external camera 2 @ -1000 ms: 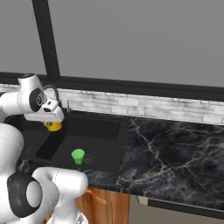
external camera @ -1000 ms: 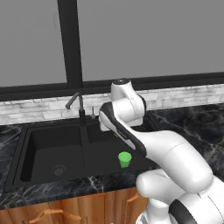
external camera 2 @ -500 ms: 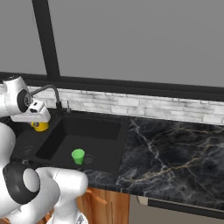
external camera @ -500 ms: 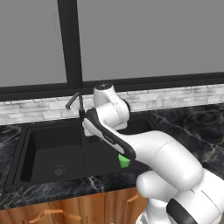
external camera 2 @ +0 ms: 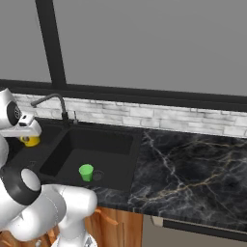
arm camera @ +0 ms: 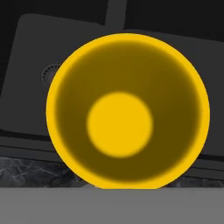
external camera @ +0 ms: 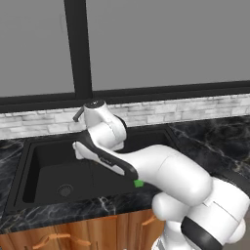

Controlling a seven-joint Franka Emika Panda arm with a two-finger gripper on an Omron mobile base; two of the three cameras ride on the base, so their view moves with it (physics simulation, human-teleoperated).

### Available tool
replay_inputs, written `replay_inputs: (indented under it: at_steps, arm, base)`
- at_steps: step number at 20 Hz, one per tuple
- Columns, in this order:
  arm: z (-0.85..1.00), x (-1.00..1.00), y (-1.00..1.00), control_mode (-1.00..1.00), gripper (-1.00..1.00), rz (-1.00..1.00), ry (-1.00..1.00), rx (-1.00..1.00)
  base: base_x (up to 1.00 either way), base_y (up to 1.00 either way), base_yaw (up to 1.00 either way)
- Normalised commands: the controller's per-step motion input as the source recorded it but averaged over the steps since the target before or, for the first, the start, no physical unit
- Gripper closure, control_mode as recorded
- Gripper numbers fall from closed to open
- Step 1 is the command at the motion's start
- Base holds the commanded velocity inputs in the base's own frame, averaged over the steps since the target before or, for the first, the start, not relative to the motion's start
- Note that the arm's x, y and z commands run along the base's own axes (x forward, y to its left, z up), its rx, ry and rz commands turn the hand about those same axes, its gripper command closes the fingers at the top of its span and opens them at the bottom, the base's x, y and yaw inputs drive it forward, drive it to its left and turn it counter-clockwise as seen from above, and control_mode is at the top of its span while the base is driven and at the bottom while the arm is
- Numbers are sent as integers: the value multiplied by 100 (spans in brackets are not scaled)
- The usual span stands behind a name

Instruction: Move any existing items from the left basin to the right basin for drying. Then move the mug from the counter to the left basin of the sink for washing.

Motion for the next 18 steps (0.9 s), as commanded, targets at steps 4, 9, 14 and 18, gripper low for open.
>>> replay_inputs:
  at_steps: [4, 9, 14, 18]
  arm:
    - [-22, 5, 55, -100, 100, 5, 2, 1]
    - [-28, 14, 47, -100, 100, 5, 5, 2]
    - [-36, 24, 34, -100, 100, 3, 6, 1]
    - [-40, 25, 34, -100, 100, 1, 2, 0]
  base:
    - [0, 0, 0]
    - [0, 0, 0]
    - [0, 0, 0]
    - [0, 0, 0]
